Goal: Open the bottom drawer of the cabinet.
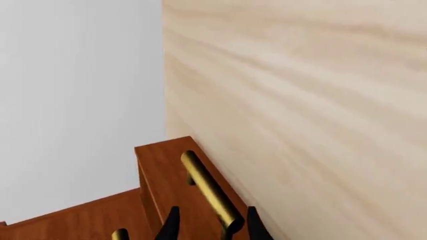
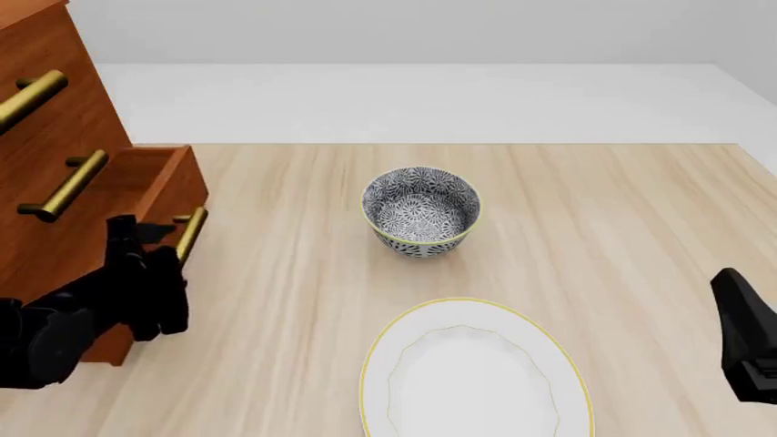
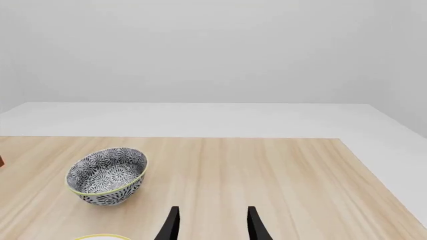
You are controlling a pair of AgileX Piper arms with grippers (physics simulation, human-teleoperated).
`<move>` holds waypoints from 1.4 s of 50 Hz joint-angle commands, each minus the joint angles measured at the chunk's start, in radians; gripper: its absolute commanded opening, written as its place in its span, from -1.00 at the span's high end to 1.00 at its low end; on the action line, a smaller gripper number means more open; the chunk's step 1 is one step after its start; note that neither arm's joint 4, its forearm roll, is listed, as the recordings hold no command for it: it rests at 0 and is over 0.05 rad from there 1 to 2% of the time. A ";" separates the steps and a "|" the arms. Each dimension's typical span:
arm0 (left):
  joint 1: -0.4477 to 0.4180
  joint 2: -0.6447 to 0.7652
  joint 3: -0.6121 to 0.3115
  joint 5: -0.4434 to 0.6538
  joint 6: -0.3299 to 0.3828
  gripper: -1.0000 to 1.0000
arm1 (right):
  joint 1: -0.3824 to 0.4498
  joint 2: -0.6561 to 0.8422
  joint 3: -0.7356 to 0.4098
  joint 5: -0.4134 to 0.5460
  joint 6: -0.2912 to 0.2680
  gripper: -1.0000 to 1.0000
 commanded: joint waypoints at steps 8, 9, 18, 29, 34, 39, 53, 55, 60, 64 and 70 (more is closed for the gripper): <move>-0.019 0.003 -0.012 -0.013 -0.009 -1.00 | 0.000 0.000 0.000 0.000 0.000 -1.00; -0.021 0.002 -0.012 -0.012 -0.011 -1.00 | 0.000 0.000 0.000 0.000 0.000 -1.00; -0.030 -0.014 0.003 -0.008 -0.033 -1.00 | 0.000 0.000 0.000 0.000 0.000 -1.00; -0.056 -0.082 0.012 0.040 -0.057 -1.00 | 0.000 0.000 0.000 0.000 0.000 -1.00; -0.065 -0.086 0.020 0.039 -0.068 -1.00 | 0.000 0.000 0.000 0.000 0.000 -1.00; -0.075 -0.095 0.020 0.050 -0.085 -1.00 | 0.000 0.000 0.000 0.000 0.000 -1.00; -0.115 -0.155 -0.010 0.119 -0.122 -1.00 | 0.000 0.000 0.000 0.000 0.000 -1.00; -0.125 -0.169 -0.022 0.139 -0.132 -1.00 | 0.000 0.000 0.000 0.000 0.000 -1.00; -0.147 -0.213 -0.070 0.215 -0.189 -1.00 | 0.000 0.000 0.000 0.000 0.000 -1.00; -0.153 -0.253 -0.109 0.273 -0.236 -1.00 | 0.000 0.000 0.000 0.000 0.000 -1.00; -0.188 -0.337 -0.193 0.412 -0.378 -1.00 | 0.000 0.000 0.000 0.000 0.000 -1.00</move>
